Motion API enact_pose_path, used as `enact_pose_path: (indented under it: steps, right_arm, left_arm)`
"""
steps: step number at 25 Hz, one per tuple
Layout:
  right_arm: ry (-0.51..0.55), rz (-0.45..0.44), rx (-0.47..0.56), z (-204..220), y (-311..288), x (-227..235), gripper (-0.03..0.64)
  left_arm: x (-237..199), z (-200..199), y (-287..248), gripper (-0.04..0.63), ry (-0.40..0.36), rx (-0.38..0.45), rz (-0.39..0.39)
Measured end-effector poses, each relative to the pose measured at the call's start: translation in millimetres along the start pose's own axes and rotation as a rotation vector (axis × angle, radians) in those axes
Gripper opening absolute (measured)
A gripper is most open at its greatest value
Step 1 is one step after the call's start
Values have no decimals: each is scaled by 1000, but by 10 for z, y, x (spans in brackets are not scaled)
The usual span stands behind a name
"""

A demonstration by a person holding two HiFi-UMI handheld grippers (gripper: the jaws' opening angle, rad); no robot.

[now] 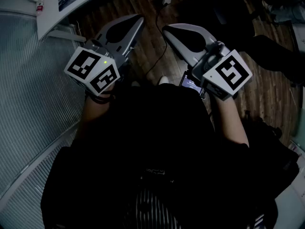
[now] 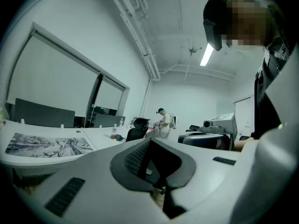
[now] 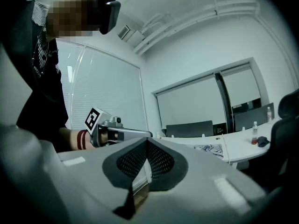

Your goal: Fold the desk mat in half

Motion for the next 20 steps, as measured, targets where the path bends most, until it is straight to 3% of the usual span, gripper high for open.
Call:
enact_pose_path:
  steps: [6,10,12,16,20]
  right_arm:
    - [-34,-3,52,7,60,108,3]
    - [-56,-5,87,110,79,163,3]
    - [-84,-59,114,172,115,172,3]
    - [-104,-164,60,276,77,260,5]
    - [-147,-105,24,137,-75,505,5]
  left_arm:
    - [61,93,-19,6,38,-91,26]
    - [38,221,-3,6,41,-130,-4]
    - [49,259,-4,6,42,-139,-17]
    - [-11,216,-13,6,43,-157,-63]
    - [-235,102,-112,6,46,-171,-37]
Point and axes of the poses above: the fingertips, and each gripper's own axes: y backward along the fingers, x to its right, z out of its underside, the point moved 6 cm from there along y, backward along the fingers, and after that the axes turned 11 degrees about y, right-handed, at the moved point
